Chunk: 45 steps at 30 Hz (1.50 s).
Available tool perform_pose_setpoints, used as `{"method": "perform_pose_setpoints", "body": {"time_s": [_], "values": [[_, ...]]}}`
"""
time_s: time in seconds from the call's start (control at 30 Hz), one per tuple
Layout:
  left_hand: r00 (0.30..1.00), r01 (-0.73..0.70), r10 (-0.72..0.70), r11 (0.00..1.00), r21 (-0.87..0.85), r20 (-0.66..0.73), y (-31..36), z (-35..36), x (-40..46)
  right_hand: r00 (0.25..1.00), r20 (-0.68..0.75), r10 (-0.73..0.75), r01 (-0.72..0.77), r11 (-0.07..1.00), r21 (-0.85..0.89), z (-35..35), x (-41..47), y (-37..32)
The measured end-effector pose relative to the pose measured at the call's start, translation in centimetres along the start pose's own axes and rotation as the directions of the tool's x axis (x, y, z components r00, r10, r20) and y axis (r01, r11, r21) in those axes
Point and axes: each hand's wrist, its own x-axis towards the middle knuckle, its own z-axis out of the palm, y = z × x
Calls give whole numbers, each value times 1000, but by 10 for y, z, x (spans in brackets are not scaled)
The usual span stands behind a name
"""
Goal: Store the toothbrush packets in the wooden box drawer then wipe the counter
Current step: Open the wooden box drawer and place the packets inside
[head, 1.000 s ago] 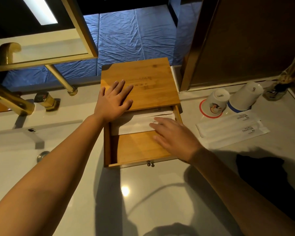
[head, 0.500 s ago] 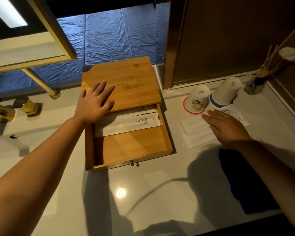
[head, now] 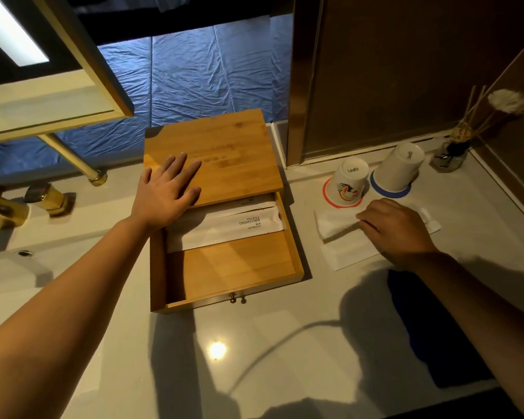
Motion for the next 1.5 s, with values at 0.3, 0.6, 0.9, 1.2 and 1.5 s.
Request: {"method": "perform_pose_setpoints", "body": {"time_s": [0.3,0.6,0.9,1.2,1.5], "values": [[1000,7,-7,1000,-11,-16,1,1,0,864,-283,-416,435,900,3,-67,-4,-132],[1000,13,-13,999,-39,-17,4,-2,-3,861,225,-457,482,873,-72,-13,22,-250],[999,-6,5,999,-38,-45,2,0,-2,848,192,-494,516,853,-85,14,35,-252],[999,0,-2,999,-42,-40,2,0,-2,912,344,-225,245,969,-14,16,17,-230],[999,-8,6,999,-41,-51,2,0,-2,839,528,-133,89,990,107,41,3,-202]]}}
